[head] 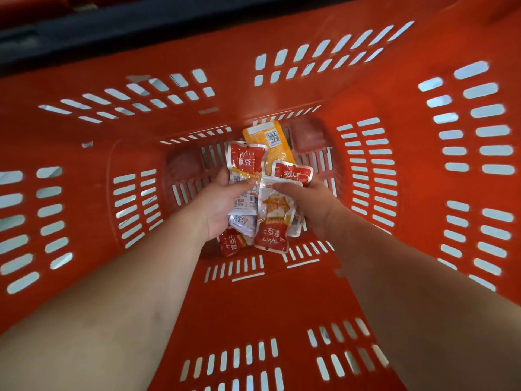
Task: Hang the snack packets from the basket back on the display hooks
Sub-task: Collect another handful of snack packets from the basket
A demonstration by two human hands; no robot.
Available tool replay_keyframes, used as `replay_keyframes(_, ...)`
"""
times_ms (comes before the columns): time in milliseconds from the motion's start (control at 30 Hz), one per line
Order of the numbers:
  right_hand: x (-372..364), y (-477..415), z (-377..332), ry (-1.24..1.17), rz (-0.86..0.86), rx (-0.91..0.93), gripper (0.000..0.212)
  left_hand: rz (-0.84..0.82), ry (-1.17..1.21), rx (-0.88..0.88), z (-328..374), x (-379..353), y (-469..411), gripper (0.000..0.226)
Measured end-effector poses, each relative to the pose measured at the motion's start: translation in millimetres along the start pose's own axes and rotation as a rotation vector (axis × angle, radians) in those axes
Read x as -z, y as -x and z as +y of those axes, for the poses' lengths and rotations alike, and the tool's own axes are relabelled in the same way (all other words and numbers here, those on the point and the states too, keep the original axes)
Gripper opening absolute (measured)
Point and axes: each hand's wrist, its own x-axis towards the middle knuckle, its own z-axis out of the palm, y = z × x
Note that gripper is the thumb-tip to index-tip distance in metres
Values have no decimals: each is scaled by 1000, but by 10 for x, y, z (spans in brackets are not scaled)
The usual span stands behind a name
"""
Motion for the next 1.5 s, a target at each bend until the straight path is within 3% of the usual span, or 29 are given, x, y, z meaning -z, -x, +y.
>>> replay_keyframes(233,-104,44,-24,-128,31,13,12,-6,81,17,-2,-115,56,47)
replay_keyframes(433,-133,70,15,-164,111,147,32,23,64,6,-26,-188,62,36)
replay_keyframes(533,-100,85,0,-175,103,145,38,59,71,-2,-38,-222,65,34)
replay_keyframes(733,-170,144,-36,-239,23,65,20,78,65,-54,-32,-298,142,55)
replay_keyframes(833,-229,173,-36,-254,-21,36,28,117,126,-26,-33,-304,150,61)
replay_keyframes(933,-262,183,-8,-184,-9,101,28,154,141,-12,-29,-282,134,57)
replay_keyframes(1033,-263,207,8,-162,-52,147,40,190,100,-18,-47,-261,136,52)
replay_keyframes(1267,-318,169,67,7,-126,127,40,294,63,-13,-126,-14,234,47)
replay_keyframes(1333,-337,142,70,75,-120,91,52,314,43,-4,-128,135,289,45)
replay_keyframes(1400,-315,87,115,303,-31,104,50,353,26,2,-130,314,344,46)
replay_keyframes(1500,-295,-28,226,936,-41,233,35,441,17,-14,-155,524,392,51)
